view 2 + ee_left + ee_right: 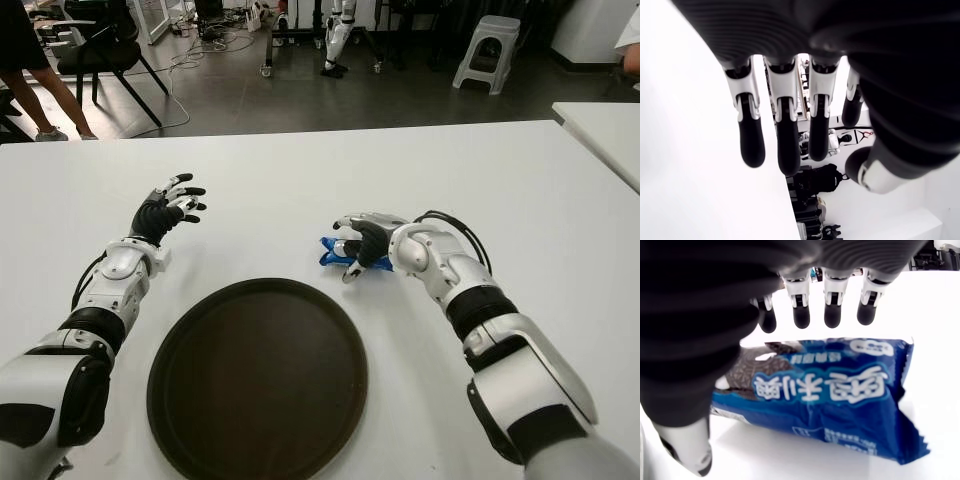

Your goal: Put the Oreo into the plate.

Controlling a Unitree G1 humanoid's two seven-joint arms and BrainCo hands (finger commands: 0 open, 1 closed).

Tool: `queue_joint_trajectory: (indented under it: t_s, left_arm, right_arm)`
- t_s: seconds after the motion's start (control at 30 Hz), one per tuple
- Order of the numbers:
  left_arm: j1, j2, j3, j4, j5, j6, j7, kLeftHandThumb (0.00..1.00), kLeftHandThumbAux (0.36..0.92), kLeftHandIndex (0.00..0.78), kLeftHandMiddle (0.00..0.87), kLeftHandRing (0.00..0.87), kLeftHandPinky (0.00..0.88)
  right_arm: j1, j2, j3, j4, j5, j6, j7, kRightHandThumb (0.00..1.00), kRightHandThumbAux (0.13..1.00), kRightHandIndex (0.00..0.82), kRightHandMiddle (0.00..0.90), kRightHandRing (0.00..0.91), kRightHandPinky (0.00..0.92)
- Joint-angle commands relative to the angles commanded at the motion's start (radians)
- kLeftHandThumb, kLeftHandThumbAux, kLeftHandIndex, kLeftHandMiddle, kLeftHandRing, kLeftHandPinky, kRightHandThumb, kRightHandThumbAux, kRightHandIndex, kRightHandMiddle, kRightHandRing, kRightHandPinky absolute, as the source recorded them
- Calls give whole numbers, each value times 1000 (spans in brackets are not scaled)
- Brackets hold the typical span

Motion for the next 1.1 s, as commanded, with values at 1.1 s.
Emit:
queue_joint_trajectory:
  t_s: [1.1]
  left_arm:
    - [0, 1, 0, -3, 3, 5, 4, 240, 691, 175, 307, 356, 411]
  right_arm:
    - [-3, 8, 30, 17, -28, 5, -7, 0, 746, 65, 90, 71, 76]
